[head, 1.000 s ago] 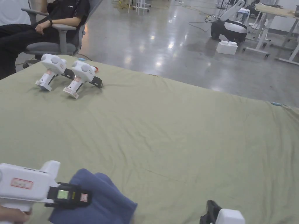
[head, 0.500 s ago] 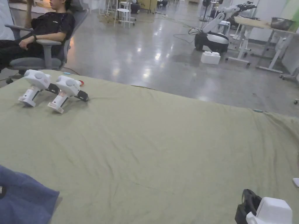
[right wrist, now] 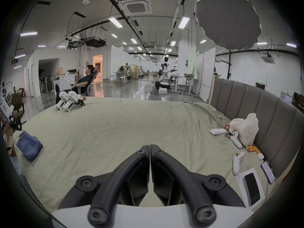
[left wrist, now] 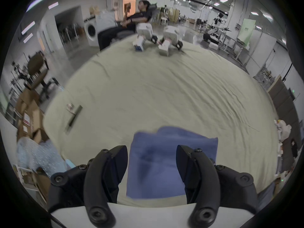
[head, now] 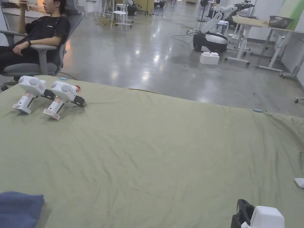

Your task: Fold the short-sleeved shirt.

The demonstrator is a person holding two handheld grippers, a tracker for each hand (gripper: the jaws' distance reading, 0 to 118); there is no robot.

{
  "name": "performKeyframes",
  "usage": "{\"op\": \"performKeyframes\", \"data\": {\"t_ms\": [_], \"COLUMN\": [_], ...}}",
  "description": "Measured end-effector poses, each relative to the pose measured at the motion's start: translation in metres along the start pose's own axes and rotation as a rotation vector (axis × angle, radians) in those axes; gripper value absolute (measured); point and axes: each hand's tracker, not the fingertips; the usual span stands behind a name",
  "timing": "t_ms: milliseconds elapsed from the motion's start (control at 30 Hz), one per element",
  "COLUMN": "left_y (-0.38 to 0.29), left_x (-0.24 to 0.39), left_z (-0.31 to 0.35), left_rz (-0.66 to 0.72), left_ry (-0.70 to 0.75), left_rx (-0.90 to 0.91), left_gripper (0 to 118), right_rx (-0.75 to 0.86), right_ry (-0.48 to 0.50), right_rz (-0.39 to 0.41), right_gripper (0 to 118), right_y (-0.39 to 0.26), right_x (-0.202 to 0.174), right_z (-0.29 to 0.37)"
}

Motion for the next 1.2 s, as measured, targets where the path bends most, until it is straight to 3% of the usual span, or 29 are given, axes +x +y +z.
{"op": "performKeyframes", "data": {"t_ms": [200,433,567,633,833,1200], "left_y": [-0.003,-0.039,-0.056,-0.060,-0.070,-0.080], "left_x": [0.053,0.170,0.244,0.275,0.329,0.354], "left_z": [0.044,0.058,0.060,0.060,0.062,0.078], "left_rz": [-0.079,-0.108,-0.155,-0.181,-0.187,-0.149], "left_ry": [-0.035,-0.158,-0.189,-0.212,-0.200,-0.219], "left_rx": [0.241,0.417,0.515,0.559,0.688,0.791], "left_gripper": [66,63,46,45,9,1], "right_rx": [0.033,0.087,0.121,0.149,0.193,0.219], "right_ry": [-0.003,-0.039,-0.067,-0.083,-0.118,-0.151], "right_rz": [-0.020,-0.062,-0.095,-0.092,-0.109,-0.141], "right_gripper": [1,1,1,1,1,1], "right_y": [0.008,0.018,0.026,0.029,0.036,0.032], "right_x": [0.001,0.008,0.009,0.009,0.007,0.010], "right_z": [-0.002,-0.004,-0.007,-0.008,-0.007,-0.001]}}
